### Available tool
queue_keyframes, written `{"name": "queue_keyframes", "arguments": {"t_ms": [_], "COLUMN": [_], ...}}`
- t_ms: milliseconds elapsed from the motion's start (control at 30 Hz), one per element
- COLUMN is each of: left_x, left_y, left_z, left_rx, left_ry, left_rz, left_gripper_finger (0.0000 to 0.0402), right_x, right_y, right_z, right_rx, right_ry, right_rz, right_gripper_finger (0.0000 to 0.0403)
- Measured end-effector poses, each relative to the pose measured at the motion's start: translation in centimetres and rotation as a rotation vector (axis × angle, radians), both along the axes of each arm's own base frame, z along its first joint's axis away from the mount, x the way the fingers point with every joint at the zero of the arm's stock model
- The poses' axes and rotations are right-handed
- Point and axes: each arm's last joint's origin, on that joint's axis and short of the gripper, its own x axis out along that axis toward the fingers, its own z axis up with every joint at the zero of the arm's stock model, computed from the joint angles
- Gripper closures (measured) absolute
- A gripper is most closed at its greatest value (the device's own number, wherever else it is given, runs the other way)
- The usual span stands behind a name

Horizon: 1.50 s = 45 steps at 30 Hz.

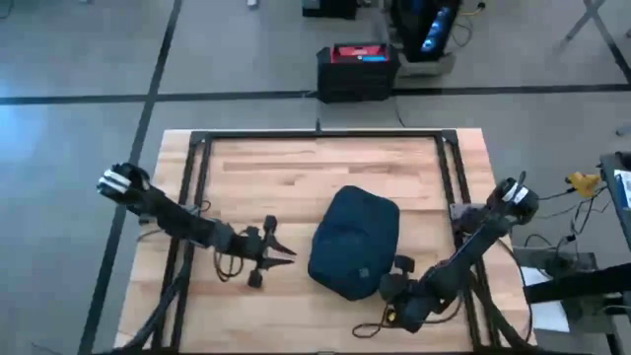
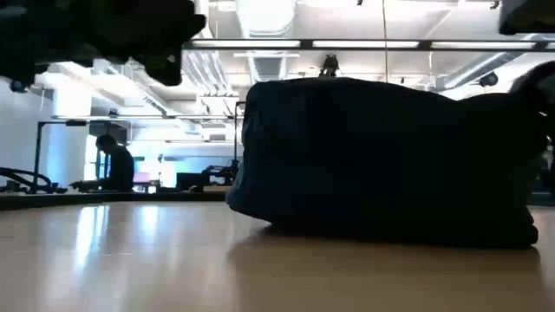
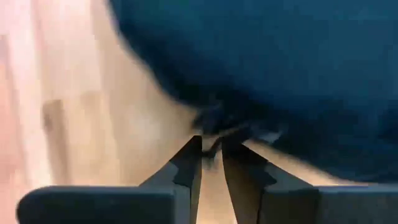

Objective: Unpack backpack
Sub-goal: Open the dark blue backpack

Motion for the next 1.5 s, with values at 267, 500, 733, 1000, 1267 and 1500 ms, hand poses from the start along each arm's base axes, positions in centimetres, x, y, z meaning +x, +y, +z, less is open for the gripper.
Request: {"name": "queue_keyframes", "arguments": {"t_ms": [267, 500, 733, 1000, 1267, 1500], "left_x": [1.3, 1.0, 1.0, 4.0, 10.5, 12.3], "left_y": [-1.0, -2.1, -2.3, -3.9, -6.3, -5.5], "left_z": [-0.1, 0.1, 0.4, 1.7, -0.9, -2.8], "left_rx": [-0.077, -0.090, -0.098, 0.007, 0.143, 0.169], "left_ry": [0.138, 0.141, 0.116, -0.003, 0.087, 0.386], "left_rz": [-0.076, -0.128, -0.135, -0.136, -0.121, -0.020], "left_gripper_finger": [0.0325, 0.0325, 0.0325, 0.0325, 0.0325, 0.0325], "right_x": [-0.2, -0.1, 0.0, -0.3, 0.3, 0.2], "right_y": [-0.1, -0.7, -1.0, -1.2, -0.7, -0.6], "right_z": [-0.2, -0.5, -0.5, 3.3, 4.5, 4.4], "right_rx": [-0.012, -0.045, -0.072, -0.206, -0.213, -0.224], "right_ry": [0.040, 0.060, 0.084, 0.195, 0.140, 0.147], "right_rz": [0.045, 0.056, 0.091, 0.031, 0.053, 0.079], "right_gripper_finger": [0.0315, 0.0343, 0.0394, 0.0402, 0.0402, 0.0403]}}
